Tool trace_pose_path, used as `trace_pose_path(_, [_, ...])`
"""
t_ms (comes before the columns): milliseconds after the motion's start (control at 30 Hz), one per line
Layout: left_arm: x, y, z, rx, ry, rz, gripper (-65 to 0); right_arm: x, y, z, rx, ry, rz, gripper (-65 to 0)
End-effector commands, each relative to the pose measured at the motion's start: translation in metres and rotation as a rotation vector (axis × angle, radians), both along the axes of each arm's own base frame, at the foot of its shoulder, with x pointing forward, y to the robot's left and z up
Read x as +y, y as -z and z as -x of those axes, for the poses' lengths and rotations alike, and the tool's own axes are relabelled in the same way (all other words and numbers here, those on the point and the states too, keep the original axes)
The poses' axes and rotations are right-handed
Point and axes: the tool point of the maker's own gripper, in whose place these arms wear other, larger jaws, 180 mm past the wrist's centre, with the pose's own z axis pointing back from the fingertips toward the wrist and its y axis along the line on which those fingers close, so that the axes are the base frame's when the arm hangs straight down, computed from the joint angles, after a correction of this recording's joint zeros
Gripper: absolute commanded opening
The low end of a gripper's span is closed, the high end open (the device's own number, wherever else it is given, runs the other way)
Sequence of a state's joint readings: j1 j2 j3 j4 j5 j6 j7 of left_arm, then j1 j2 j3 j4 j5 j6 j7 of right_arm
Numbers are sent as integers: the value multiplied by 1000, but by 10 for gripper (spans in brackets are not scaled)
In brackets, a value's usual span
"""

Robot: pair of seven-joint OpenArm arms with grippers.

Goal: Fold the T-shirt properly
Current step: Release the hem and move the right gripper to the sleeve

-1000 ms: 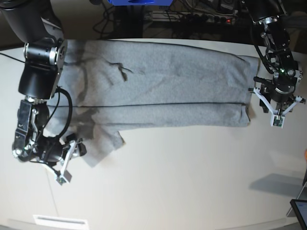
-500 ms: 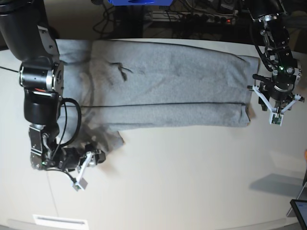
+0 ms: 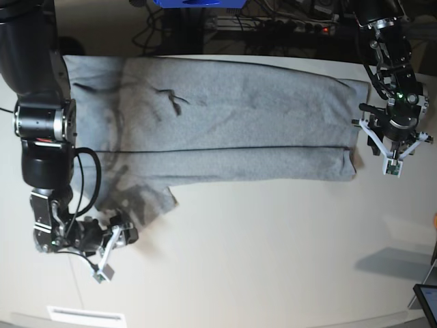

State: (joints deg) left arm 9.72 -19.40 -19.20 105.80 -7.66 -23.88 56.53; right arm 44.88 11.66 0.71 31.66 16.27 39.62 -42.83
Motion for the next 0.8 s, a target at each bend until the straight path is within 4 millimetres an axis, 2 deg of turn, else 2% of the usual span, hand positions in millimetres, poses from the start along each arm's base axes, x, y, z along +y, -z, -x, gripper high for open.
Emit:
trace_pose_path(0, [5,-13,-6,-37,3,-24,-430,-5,-28,-19,-76,9,-13,-306])
trace_pose_path(100, [5,-11,-4,-31,2,-23,-430,-19,-28,-19,-77,26,2,-306])
trace_pose_path(167, [5,-11,-4,-31,2,-23,-430,-20,-27,-19,-85,33,-5,-306])
trace_pose_path(300, [4,-11,-4,-34,3,-21,-430,-24,-6,-9,-41,63,-33,-306])
trace_pose_path(433, [3,-12,-5,-36,5,-21,-430,-23,9,-3,-13,90,-70,-306])
trace_pose_path(600, [4,-11,-4,-32,5,-24,-430,-20,12,0,-3,86,-72,-306])
trace_pose_path(767, [4,-11,-4,-31,4,-23,-430,-5,15,2,19,61,-80,-306])
